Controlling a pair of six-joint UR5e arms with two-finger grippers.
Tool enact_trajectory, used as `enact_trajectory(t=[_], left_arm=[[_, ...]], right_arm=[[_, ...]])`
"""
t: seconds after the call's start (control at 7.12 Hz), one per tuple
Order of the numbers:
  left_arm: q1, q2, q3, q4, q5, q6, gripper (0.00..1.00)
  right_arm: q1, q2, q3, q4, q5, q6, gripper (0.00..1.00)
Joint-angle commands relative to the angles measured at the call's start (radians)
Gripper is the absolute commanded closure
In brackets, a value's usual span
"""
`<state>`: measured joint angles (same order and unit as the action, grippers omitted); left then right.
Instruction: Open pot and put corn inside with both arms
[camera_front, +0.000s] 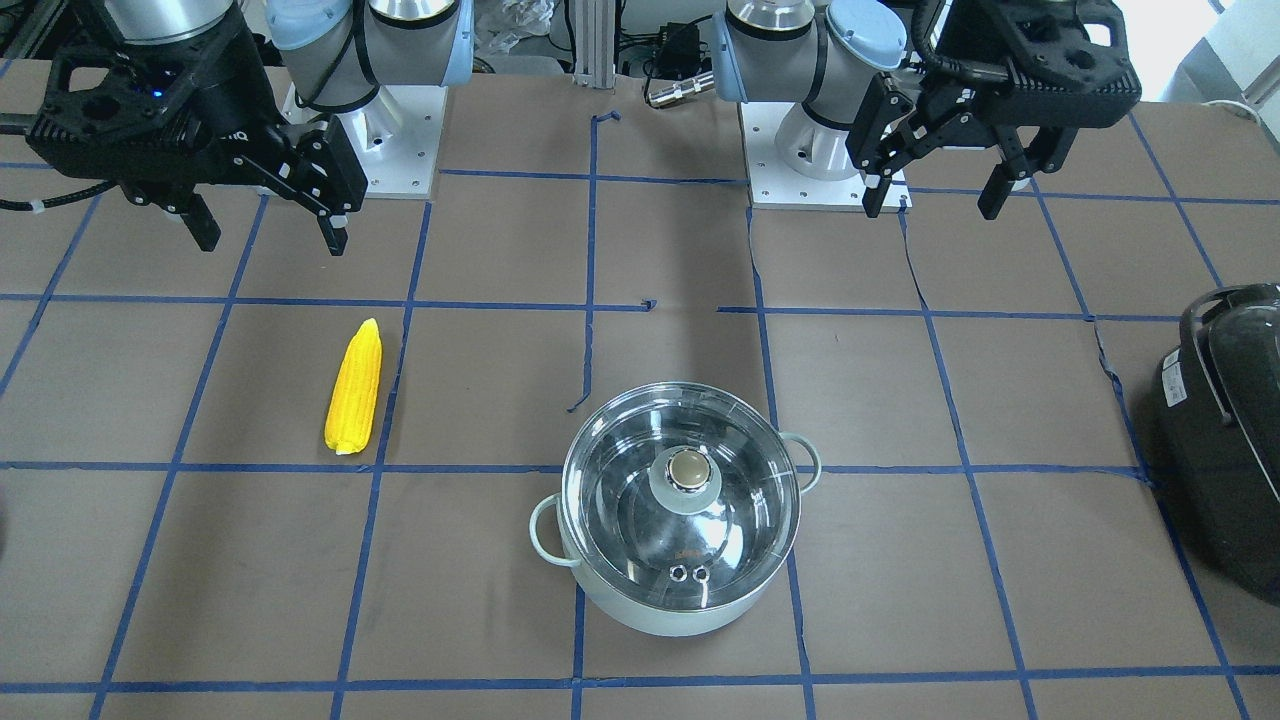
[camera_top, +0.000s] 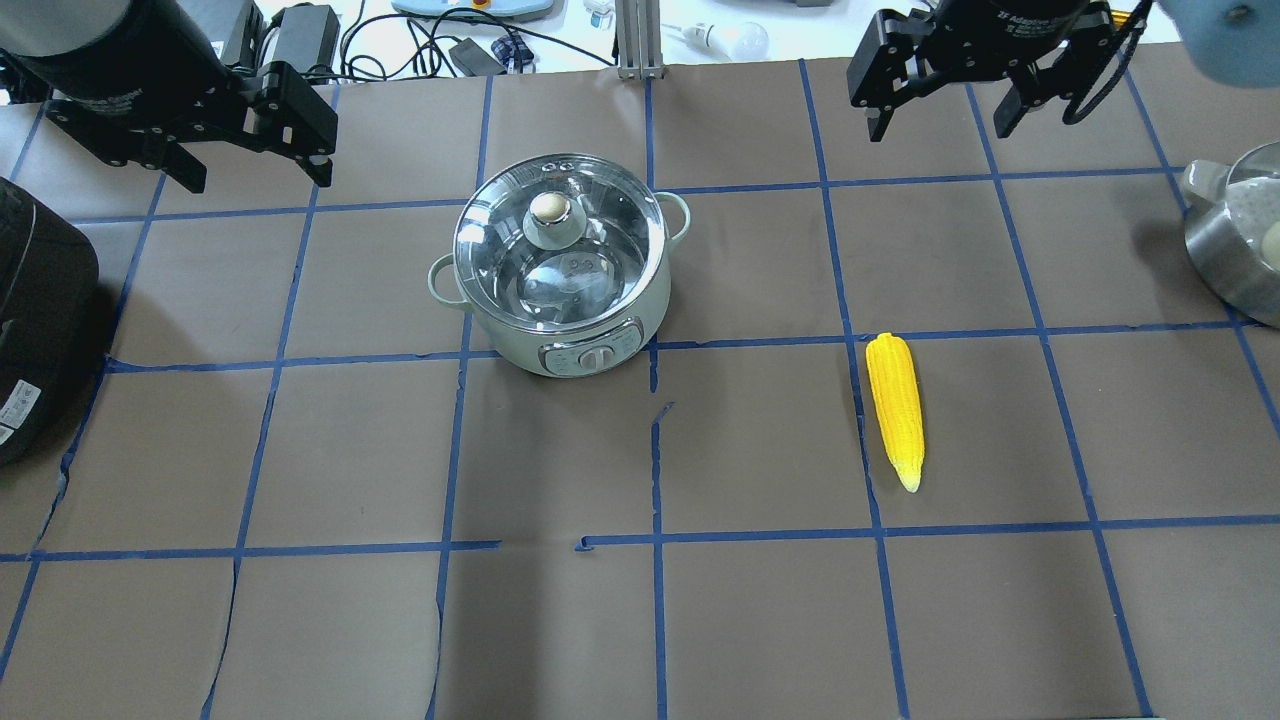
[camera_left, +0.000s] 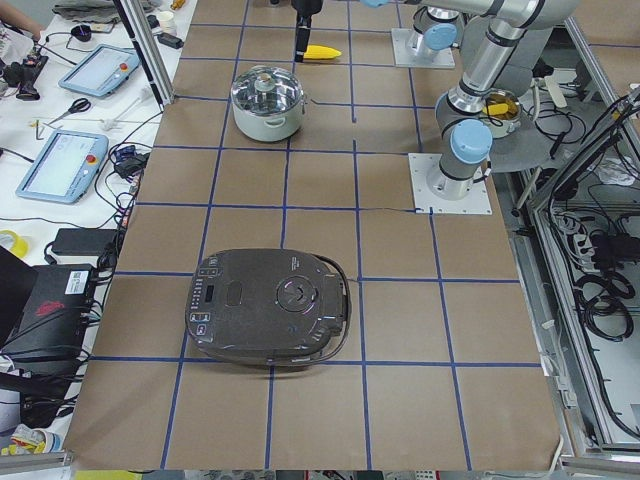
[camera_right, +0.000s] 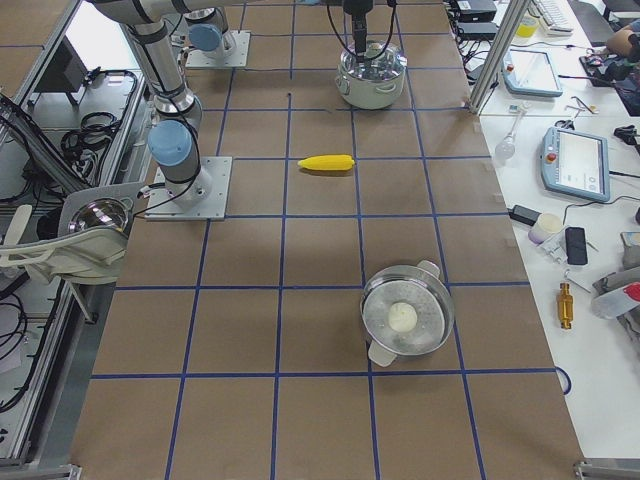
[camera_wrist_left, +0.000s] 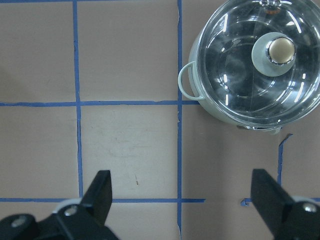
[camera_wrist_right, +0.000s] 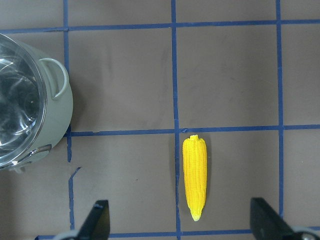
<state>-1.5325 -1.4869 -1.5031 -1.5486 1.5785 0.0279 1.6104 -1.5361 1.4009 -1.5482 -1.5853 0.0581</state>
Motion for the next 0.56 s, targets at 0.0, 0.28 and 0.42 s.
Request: enact_trajectory(t=[0.0, 0.28, 0.42], left_arm=[[0.0, -0.001, -0.002, -0.001, 0.0, 0.003, 0.0], [0.011, -0.009, 0.0, 0.004, -0.006, 0.003, 0.0], [0.009, -0.018, 0.016, -0.002, -0.002, 0.001, 0.0]], right_arm=[[-0.004, 0.019, -0.008, 0.026, 0.005, 0.005, 0.0], [0.005, 0.082, -0.003, 0.051, 0.013, 0.0, 0.0], [0.003, 0.094, 0.001, 0.045, 0.078, -0.006, 0.0]])
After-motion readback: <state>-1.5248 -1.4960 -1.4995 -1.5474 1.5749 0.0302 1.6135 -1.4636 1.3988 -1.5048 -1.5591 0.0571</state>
